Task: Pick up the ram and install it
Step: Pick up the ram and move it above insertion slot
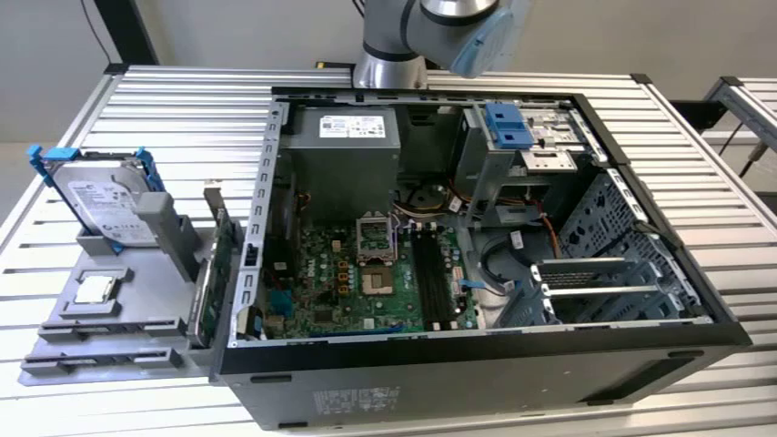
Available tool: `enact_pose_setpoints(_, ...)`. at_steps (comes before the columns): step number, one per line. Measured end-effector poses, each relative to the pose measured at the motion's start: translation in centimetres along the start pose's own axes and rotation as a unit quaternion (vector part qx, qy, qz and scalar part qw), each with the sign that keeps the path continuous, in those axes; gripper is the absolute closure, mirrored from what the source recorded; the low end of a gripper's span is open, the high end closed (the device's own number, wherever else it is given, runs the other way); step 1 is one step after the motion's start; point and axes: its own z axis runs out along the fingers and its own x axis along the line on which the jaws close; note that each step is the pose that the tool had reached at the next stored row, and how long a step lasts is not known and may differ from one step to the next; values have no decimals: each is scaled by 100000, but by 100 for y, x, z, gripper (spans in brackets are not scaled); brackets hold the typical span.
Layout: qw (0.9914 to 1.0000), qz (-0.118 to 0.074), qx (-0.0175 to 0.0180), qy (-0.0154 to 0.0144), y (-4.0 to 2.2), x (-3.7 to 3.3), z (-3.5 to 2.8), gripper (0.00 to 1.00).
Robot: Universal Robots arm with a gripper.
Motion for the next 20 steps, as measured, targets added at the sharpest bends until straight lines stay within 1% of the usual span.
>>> enact_pose_setpoints(3, 99962, -2751, -40, 96, 0, 0, 1, 100)
enact_pose_setpoints(5, 99892, -4635, -61, 161, -1, 0, 2, 100)
enact_pose_setpoints(7, 99795, -6402, -71, 207, -1, 0, 3, 100)
enact_pose_setpoints(9, 99663, -8200, -50, 235, -2, 0, 4, 100)
enact_pose_setpoints(10, 99580, -9150, -40, 253, -1, 0, 4, 100)
enact_pose_setpoints(12, 99400, -10932, -24, 282, -1, 0, 5, 100)
enact_pose_setpoints(15, 99068, -13615, 35, 306, -1, 0, 6, 100)
enact_pose_setpoints(17, 98799, -15446, 85, 325, -1, 0, 7, 100)
enact_pose_setpoints(19, 98496, -17277, 143, 341, -1, 0, 8, 100)
enact_pose_setpoints(20, 98330, -18193, 179, 342, -1, 0, 8, 100)
